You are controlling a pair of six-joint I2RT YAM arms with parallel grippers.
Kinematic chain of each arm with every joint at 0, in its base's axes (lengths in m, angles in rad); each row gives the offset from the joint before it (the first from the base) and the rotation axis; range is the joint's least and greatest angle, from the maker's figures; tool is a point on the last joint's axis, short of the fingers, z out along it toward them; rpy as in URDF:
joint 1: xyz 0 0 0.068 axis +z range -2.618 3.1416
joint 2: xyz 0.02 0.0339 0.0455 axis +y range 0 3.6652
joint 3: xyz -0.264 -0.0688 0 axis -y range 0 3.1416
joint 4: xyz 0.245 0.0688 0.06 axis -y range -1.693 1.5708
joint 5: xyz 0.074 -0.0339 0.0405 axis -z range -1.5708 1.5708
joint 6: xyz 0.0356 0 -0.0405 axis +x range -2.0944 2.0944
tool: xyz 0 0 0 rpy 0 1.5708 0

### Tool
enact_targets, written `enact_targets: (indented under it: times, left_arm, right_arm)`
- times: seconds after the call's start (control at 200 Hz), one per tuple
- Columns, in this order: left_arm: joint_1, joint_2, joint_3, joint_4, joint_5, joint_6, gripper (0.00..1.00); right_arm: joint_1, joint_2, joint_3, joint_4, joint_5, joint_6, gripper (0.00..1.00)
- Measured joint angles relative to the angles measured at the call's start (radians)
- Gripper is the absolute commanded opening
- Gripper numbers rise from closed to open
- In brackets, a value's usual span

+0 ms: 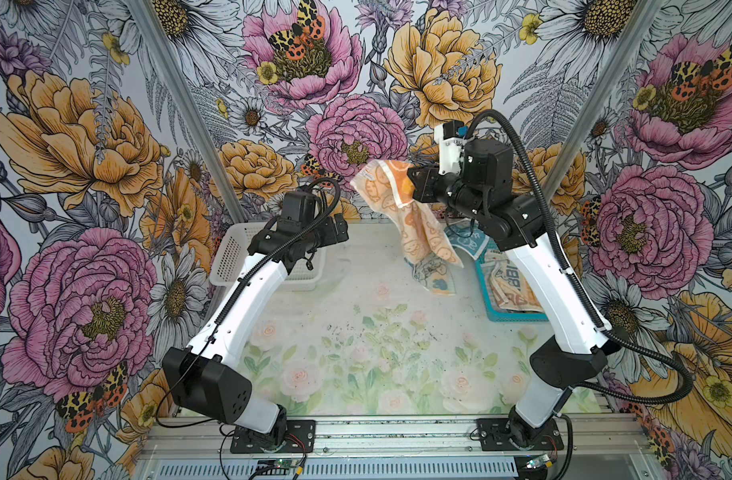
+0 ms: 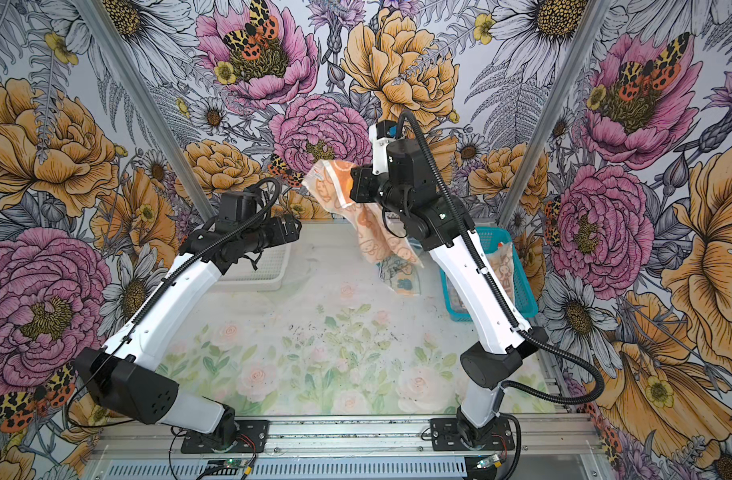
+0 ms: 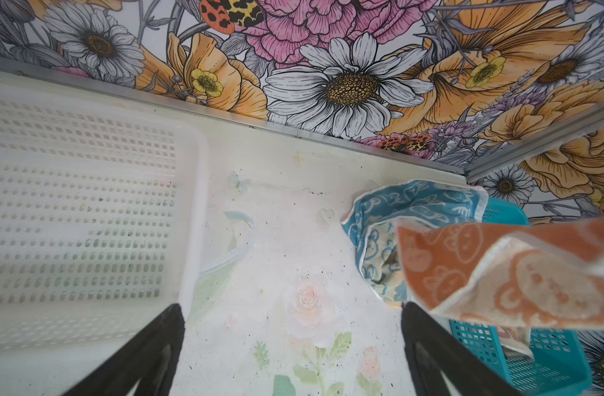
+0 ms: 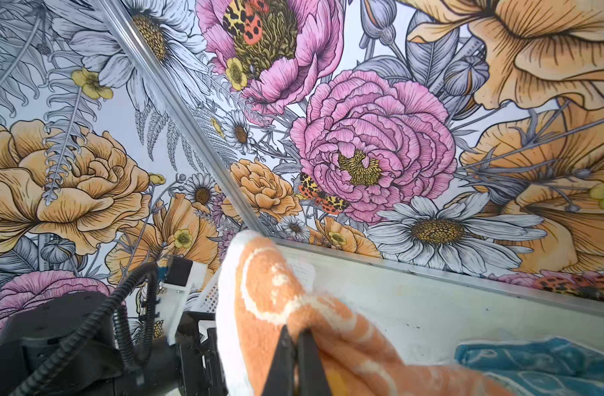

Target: Fold and stack the towels

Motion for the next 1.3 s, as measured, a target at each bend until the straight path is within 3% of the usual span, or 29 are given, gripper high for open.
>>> enact_targets:
  times: [0.21, 0.31, 0.445, 0.625, 0.771, 1.071, 1.181, 1.296]
  left_arm:
    - [0.010, 0.008, -0.036, 0.019, 0.034, -0.011, 0.99]
    - [0.010, 0.023, -0.038, 0.024, 0.041, -0.018, 0.99]
    - [0.004, 0.060, -0.038, 0.035, 0.048, -0.029, 0.99]
    - [-0.020, 0.112, -0.037, 0.035, 0.053, -0.035, 0.99]
    - [-0.050, 0.140, -0.036, 0.035, 0.055, -0.036, 0.99]
    - [-0.084, 0.147, -0.036, 0.035, 0.057, -0.036, 0.99]
    - [-0.084, 0.148, -0.036, 0.035, 0.057, -0.036, 0.99]
    - [-0.084, 0.149, -0.036, 0.035, 0.060, -0.036, 0.99]
  right_arm:
    - [-0.142, -0.006, -0.203, -0.008, -0.012, 0.015, 0.00]
    - [-0.203, 0.024, -0.326, -0.022, -0.060, 0.023, 0.50]
    - [-0.233, 0.078, -0.481, -0.039, -0.095, 0.014, 0.88]
    - [-0.249, 0.144, -0.555, -0.066, -0.051, -0.030, 0.98]
    - [-0.284, 0.249, -0.513, -0.065, 0.023, -0.043, 0.99]
    - [-0.324, 0.635, -0.219, -0.058, 0.083, -0.014, 0.96]
    - [-0.327, 0.733, -0.114, -0.059, 0.079, 0.010, 0.82]
    - [-0.328, 0.797, -0.026, -0.058, 0.064, 0.034, 0.40]
